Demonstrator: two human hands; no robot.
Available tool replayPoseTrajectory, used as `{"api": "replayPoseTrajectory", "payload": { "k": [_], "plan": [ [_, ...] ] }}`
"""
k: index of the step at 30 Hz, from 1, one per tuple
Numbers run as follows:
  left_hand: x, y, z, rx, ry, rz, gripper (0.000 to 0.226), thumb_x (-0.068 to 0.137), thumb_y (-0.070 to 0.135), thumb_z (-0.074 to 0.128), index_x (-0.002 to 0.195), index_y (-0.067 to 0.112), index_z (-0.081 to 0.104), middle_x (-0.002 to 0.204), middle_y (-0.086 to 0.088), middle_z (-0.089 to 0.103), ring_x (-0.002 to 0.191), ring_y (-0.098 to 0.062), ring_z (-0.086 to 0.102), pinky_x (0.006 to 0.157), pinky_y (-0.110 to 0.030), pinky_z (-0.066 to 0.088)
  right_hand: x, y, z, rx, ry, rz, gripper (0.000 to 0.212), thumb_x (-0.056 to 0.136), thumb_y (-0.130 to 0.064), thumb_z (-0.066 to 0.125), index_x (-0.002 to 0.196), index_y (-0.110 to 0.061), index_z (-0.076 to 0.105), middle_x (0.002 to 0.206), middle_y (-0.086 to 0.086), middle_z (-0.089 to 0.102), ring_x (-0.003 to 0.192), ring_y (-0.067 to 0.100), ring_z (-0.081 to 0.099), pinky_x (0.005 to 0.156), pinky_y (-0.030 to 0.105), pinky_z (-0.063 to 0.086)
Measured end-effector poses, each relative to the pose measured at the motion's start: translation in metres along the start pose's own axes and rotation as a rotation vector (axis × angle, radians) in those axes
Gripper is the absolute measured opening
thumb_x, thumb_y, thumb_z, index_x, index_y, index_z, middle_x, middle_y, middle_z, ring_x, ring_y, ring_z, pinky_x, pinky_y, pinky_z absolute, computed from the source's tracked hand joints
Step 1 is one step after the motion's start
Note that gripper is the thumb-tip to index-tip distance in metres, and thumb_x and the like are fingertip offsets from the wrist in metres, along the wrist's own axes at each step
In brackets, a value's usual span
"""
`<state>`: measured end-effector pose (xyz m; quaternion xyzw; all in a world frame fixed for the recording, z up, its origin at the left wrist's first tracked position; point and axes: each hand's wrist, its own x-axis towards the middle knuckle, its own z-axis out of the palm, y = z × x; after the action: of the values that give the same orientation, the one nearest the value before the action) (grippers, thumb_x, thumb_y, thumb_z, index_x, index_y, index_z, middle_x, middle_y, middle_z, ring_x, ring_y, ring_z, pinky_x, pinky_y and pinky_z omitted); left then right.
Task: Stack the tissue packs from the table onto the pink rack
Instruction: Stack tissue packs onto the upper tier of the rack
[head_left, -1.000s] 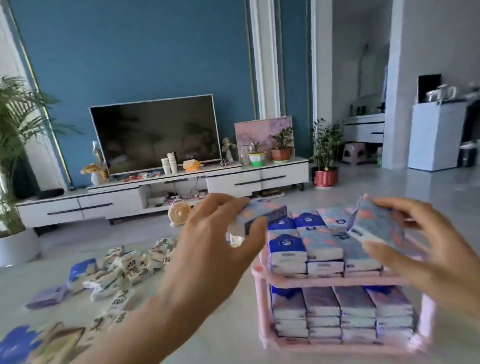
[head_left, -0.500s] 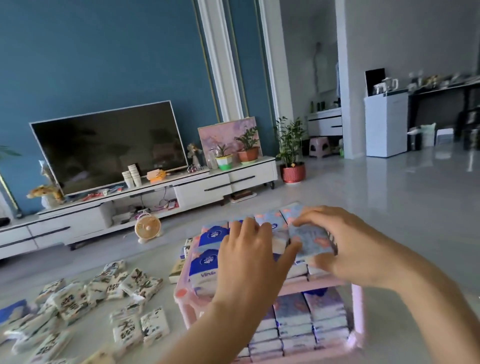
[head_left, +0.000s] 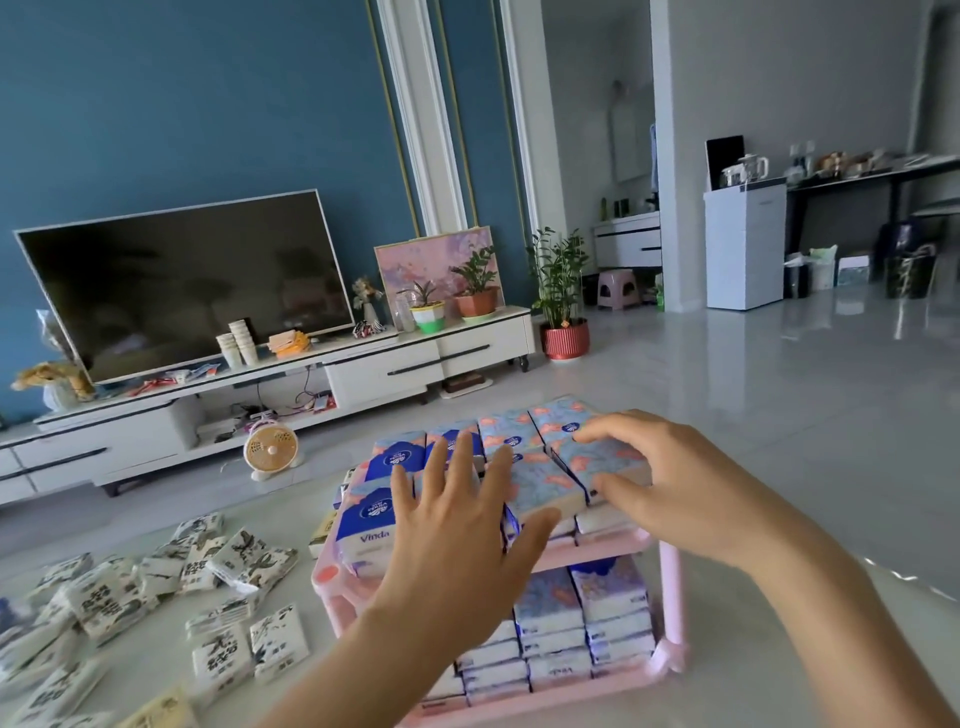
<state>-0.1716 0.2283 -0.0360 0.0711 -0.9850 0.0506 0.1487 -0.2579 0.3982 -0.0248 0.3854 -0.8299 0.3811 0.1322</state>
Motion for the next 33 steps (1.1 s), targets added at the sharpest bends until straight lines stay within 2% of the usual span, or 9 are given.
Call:
{"api": "replayPoseTrajectory", "payload": {
  "k": [3,6,10,14,21,24,28,30,33],
  "plan": [
    [0.000,-0.003,0.004,0.013,-0.011,-0.010,0.091,0.061,0.068,-0.022,0.144,0.035,-0.005,0.156,0.001,-0.007,0.143,-0.018,-0.008,0.114,-0.046,0.000,-0.002,0.007,-0.001,-0.014,0.012,0.012,0.036,0.086,-0.015,0.055,0.117,-0.032,0.056,0.115,-0.024,0.046,0.108,-0.008,0.043,0.084,0.004,0.031],
    [0.000,-0.005,0.003,0.023,-0.015,0.004,0.084,0.069,0.066,-0.018,0.144,0.035,-0.001,0.155,0.004,0.001,0.143,-0.014,0.000,0.114,-0.044,0.002,-0.002,0.009,0.000,-0.005,0.006,0.020,0.032,0.085,-0.015,0.058,0.113,-0.031,0.060,0.108,-0.026,0.047,0.104,-0.009,0.045,0.079,-0.006,0.030],
    [0.002,-0.006,0.000,0.040,-0.030,0.007,0.057,0.095,0.053,0.010,0.146,0.030,0.004,0.154,0.006,0.007,0.142,-0.013,0.004,0.116,-0.043,0.005,-0.002,0.008,0.005,0.005,-0.007,0.016,0.029,0.085,-0.018,0.061,0.110,-0.031,0.061,0.106,-0.025,0.052,0.102,-0.007,0.049,0.079,-0.003,0.032],
    [0.002,-0.006,-0.001,0.037,-0.030,0.014,0.056,0.096,0.051,0.013,0.147,0.030,0.005,0.154,0.007,0.011,0.142,-0.013,0.007,0.114,-0.042,0.005,-0.002,0.008,0.006,0.033,0.000,0.019,0.030,0.084,-0.013,0.061,0.109,-0.028,0.062,0.105,-0.023,0.054,0.096,-0.012,0.048,0.078,-0.006,0.030],
    [0.002,-0.007,0.000,-0.007,0.034,0.035,0.059,0.093,0.055,0.013,0.147,0.032,0.004,0.155,0.007,0.010,0.142,-0.011,0.005,0.115,-0.039,0.003,-0.004,0.009,0.011,0.026,0.001,0.007,0.031,0.085,-0.011,0.059,0.112,-0.024,0.062,0.112,-0.022,0.050,0.117,-0.007,0.041,0.091,0.000,0.027],
    [-0.002,-0.016,-0.001,-0.140,0.119,-0.002,0.065,0.088,0.064,0.008,0.146,0.036,0.006,0.153,0.015,-0.002,0.141,-0.004,-0.008,0.117,-0.039,-0.005,-0.006,0.008,0.012,0.007,0.012,-0.006,0.031,0.087,-0.021,0.059,0.118,-0.025,0.058,0.116,-0.022,0.045,0.116,-0.007,0.039,0.088,-0.006,0.020],
    [-0.013,-0.049,0.000,-0.373,0.321,-0.143,0.065,0.089,0.066,0.009,0.144,0.033,0.020,0.152,0.014,0.014,0.139,-0.001,0.008,0.116,-0.032,0.009,-0.009,0.008,0.011,0.038,0.061,0.001,0.040,0.088,-0.036,0.054,0.127,-0.030,0.051,0.126,-0.023,0.044,0.119,-0.007,0.038,0.088,-0.008,0.020],
    [-0.019,-0.057,0.003,-0.396,0.250,-0.140,0.061,0.088,0.063,0.007,0.144,0.038,0.011,0.153,0.015,0.009,0.137,0.003,0.001,0.114,-0.028,0.005,-0.011,0.007,0.015,0.037,0.035,0.004,0.044,0.088,-0.039,0.052,0.132,-0.033,0.046,0.131,-0.026,0.038,0.122,-0.009,0.033,0.093,-0.003,0.020],
    [-0.026,-0.056,0.012,-0.214,0.184,-0.042,0.065,0.080,0.066,-0.011,0.141,0.043,-0.004,0.149,0.017,-0.010,0.139,-0.002,-0.015,0.115,-0.035,-0.005,-0.014,0.003,0.024,-0.003,0.025,-0.003,0.047,0.090,-0.039,0.051,0.136,-0.034,0.042,0.136,-0.027,0.027,0.134,-0.009,0.018,0.104,0.011,0.017]
  ]
}}
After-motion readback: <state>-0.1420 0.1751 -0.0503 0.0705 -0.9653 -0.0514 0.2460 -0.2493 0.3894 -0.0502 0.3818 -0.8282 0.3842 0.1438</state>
